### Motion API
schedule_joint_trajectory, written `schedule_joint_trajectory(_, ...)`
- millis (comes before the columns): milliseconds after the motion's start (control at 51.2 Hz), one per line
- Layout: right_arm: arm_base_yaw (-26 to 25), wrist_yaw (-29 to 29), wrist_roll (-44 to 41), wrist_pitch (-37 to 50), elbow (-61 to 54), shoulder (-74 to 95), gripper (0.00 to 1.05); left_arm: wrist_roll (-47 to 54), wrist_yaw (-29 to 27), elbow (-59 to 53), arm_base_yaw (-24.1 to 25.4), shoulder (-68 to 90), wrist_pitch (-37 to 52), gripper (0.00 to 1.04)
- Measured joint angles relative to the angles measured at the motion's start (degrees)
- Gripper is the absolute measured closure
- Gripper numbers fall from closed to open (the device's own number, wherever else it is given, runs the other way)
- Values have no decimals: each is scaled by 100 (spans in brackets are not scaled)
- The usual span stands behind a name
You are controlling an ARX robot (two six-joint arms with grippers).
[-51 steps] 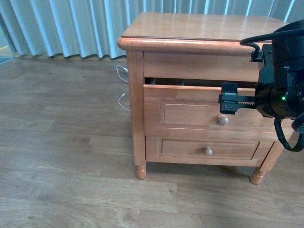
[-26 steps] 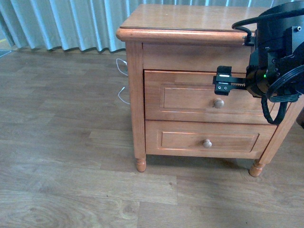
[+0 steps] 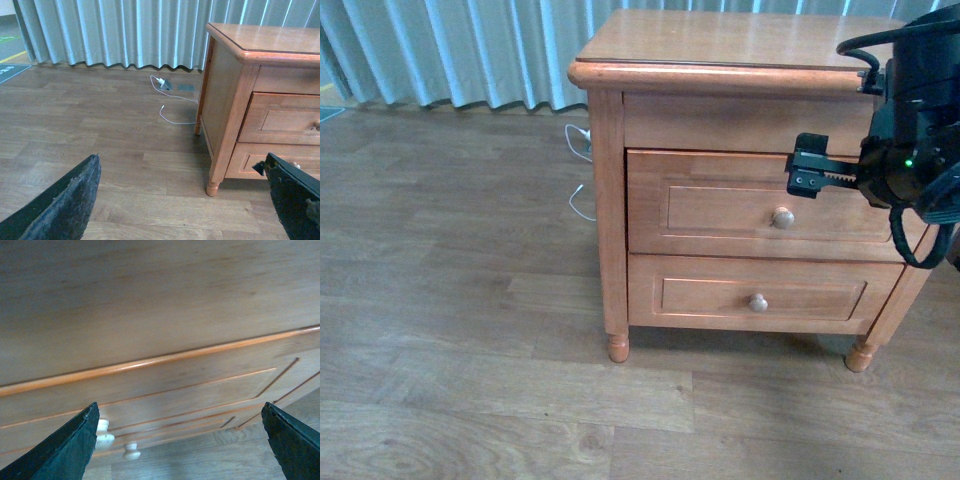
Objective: Put charger into drawer
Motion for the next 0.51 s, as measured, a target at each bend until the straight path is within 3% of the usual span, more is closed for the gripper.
schedule_joint_trajectory(508, 46, -960, -203, -330, -2295, -2924, 8, 0, 0, 0, 0, 0, 0, 6)
